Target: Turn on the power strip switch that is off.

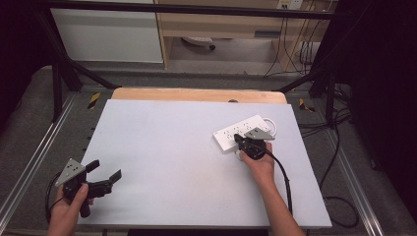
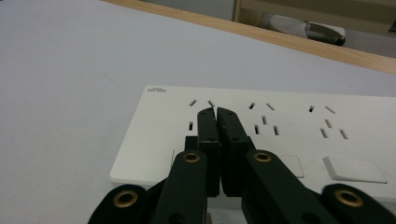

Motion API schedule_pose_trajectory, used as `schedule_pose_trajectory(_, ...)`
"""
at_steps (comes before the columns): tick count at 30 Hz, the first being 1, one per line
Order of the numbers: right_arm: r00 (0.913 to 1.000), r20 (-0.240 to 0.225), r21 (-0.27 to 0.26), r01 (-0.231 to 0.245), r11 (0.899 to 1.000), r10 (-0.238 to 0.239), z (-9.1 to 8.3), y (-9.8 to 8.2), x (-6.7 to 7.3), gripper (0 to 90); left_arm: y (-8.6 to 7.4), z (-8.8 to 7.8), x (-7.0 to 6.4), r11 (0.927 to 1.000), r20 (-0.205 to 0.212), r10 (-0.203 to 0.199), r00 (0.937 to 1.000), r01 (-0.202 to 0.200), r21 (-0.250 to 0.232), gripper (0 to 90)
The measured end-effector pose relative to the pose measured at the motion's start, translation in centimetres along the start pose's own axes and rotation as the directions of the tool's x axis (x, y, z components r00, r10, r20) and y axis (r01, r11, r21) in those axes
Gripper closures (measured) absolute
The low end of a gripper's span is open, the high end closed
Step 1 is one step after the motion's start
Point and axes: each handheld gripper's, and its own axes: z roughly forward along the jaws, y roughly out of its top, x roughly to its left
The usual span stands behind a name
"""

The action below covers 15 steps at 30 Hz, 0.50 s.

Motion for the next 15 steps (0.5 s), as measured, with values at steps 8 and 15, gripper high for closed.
schedule_pose_trajectory(8,1.0,0.003,0.006,0.002,1.0,-0.002,0.12,-0.15,-0.07,89.7,0.0,-0.01,0.01,1.0,0.0,0.003,1.0,-0.003,0.001,5.5)
schedule_pose_trajectory(15,1.0,0.0,0.012,0.006,1.0,-0.006,0.17,-0.22,-0.03,90.0,0.0,0.0,-0.02,1.0,0.0,0.003,1.0,-0.003,0.0,5.5)
